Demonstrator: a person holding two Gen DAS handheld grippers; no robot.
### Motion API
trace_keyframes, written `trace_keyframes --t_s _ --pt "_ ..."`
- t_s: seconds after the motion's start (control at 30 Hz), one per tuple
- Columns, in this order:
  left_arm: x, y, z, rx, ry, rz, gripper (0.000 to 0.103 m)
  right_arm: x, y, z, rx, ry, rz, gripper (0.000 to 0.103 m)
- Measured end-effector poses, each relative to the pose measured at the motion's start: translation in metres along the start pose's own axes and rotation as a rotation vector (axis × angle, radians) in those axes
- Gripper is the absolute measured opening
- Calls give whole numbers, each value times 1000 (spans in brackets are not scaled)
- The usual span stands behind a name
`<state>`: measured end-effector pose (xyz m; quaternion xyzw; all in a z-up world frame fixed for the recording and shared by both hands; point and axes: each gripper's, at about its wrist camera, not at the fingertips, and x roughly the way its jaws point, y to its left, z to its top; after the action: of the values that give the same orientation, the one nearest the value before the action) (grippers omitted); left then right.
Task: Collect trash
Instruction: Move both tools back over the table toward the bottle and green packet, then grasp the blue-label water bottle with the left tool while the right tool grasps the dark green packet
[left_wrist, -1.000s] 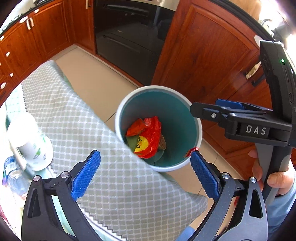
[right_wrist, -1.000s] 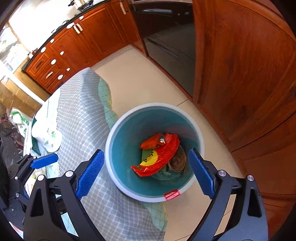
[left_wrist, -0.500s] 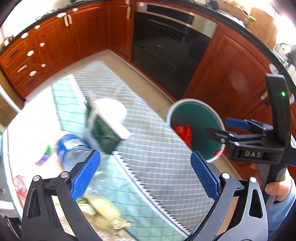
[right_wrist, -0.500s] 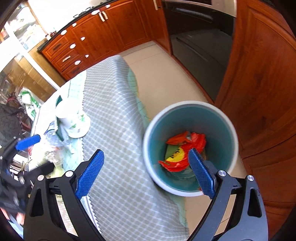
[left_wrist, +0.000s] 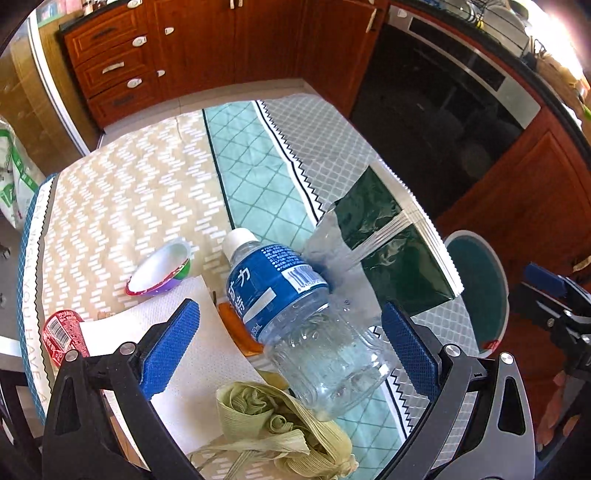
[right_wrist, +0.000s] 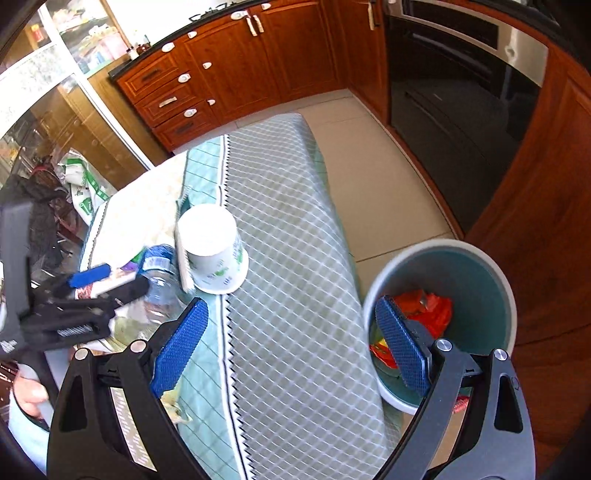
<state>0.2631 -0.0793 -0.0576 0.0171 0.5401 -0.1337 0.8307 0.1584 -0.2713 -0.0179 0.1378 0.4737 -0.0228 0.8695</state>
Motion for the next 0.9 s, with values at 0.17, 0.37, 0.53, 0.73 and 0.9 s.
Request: trace_keyframes --t_s 0.17,0.37,0.53,0.73,0.9 --pt "17 2 -12 10 37 7 99 16 29 17 -44 12 35 88" --pt "24 15 -34 25 66 -33 99 33 58 27 -73 29 89 88" --pt "25 18 -48 35 81 -33 99 44 64 27 -80 35 90 88" --pt "31 12 -51 38 86 -37 99 44 61 36 -47 34 100 88" --pt "34 -2 -56 85 64 -24 82 51 79 25 -103 63 120 61"
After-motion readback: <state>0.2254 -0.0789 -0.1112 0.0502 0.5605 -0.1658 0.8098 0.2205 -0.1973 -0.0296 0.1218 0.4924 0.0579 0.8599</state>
